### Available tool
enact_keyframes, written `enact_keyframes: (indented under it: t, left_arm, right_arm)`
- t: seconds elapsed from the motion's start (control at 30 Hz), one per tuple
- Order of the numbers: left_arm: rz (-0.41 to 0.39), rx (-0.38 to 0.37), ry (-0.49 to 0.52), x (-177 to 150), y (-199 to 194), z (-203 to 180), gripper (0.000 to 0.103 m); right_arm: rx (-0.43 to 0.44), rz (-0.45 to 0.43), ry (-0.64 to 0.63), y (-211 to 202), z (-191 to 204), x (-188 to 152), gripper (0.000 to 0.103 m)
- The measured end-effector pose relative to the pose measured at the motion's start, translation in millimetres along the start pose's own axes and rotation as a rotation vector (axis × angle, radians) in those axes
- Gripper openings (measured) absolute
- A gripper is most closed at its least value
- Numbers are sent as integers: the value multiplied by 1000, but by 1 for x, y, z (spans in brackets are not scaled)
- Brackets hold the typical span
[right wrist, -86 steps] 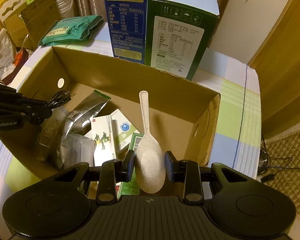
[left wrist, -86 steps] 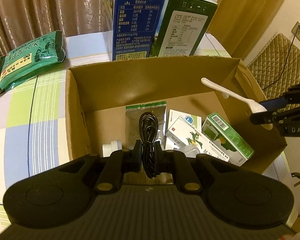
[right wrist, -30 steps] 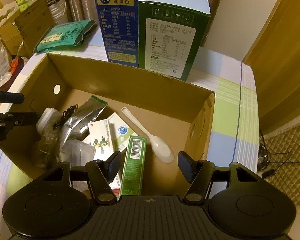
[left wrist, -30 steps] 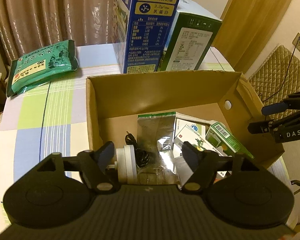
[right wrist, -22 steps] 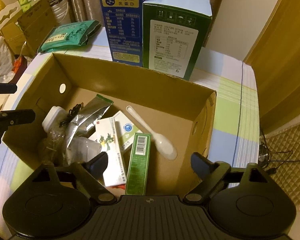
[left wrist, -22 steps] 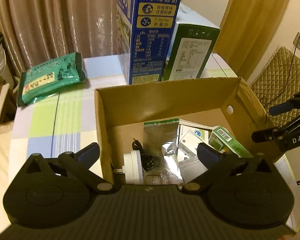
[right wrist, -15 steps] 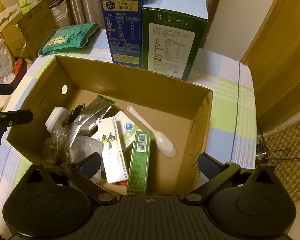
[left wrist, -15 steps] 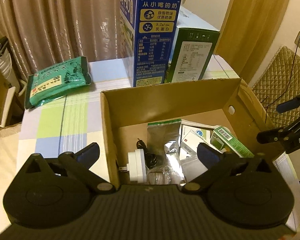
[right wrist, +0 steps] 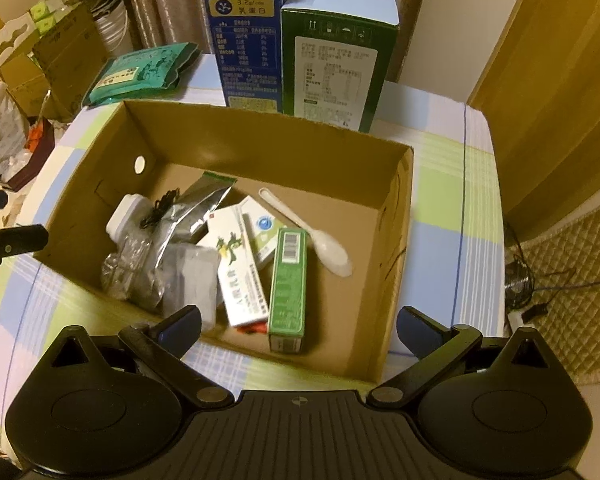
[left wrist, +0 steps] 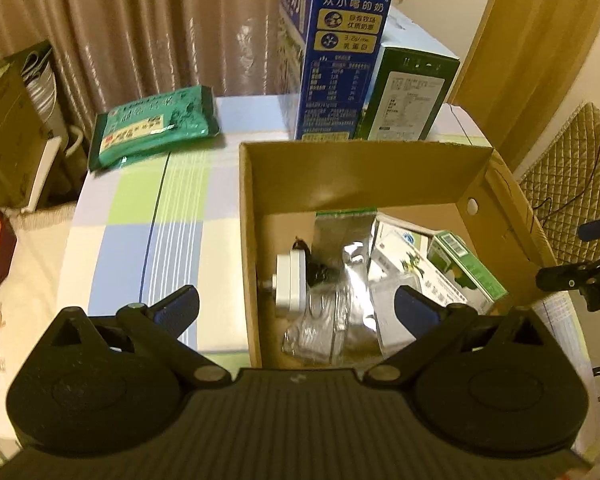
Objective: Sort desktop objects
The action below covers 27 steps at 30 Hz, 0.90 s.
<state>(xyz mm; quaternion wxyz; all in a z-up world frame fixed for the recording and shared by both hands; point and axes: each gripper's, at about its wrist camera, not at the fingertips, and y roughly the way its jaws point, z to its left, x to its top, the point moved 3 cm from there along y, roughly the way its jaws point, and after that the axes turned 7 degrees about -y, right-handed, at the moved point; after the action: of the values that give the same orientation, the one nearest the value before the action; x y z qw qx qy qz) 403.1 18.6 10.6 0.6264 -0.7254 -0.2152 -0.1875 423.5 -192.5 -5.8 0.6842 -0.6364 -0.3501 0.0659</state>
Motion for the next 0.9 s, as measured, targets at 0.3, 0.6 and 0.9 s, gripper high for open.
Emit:
enact_keyframes:
  t: [0.3, 0.6, 0.9]
  left_arm:
    - [1, -6, 10, -26, -34, -1, 102]
    - [-52, 5, 15, -47, -72, 0, 102]
    - [-108, 21, 7, -70, -107, -12, 102]
  right_arm:
    - [4, -18, 38, -28, 12, -23, 101]
    - [7, -46, 35, -60, 30, -47, 101]
    - [14, -119, 40, -95, 53, -73, 101]
